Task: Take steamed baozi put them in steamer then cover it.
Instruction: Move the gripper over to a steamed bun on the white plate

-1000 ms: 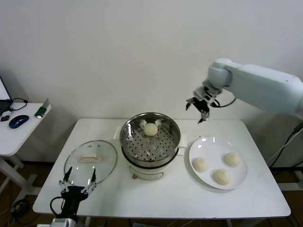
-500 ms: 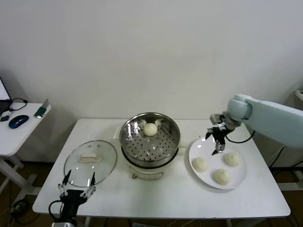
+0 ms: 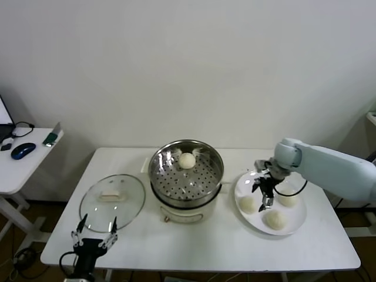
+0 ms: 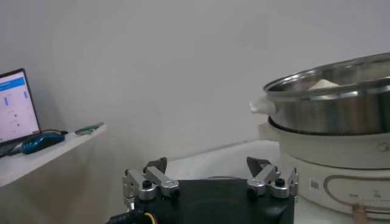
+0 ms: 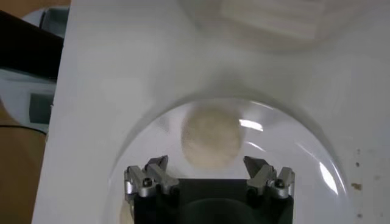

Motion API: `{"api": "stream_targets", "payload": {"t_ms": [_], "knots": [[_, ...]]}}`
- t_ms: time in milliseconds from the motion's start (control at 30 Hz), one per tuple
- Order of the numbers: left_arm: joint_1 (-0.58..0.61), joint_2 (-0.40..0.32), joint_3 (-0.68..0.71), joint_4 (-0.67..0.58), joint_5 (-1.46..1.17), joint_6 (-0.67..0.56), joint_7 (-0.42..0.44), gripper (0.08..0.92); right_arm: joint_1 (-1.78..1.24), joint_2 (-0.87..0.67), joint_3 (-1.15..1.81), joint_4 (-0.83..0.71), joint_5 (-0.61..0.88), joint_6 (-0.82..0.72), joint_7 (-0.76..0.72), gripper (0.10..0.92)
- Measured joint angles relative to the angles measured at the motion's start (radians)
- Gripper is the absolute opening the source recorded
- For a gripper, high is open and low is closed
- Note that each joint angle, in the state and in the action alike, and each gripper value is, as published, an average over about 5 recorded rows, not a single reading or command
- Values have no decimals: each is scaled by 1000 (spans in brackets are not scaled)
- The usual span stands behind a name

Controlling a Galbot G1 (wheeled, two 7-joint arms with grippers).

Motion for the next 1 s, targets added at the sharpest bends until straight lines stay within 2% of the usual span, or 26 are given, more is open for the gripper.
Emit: {"api": "stream_targets", "payload": {"t_ms": [400, 733, 1000], "knots": [[2, 0, -4, 8, -4, -3, 0, 823, -38, 57, 15, -70, -11, 2, -6, 821], [3, 1, -7, 7, -4, -3, -1, 823, -44, 69, 14, -88, -12, 7, -13, 708], [8, 1, -7, 5, -5, -6, -1, 823, -27, 60, 9, -86, 4, 10, -14, 657]]}}
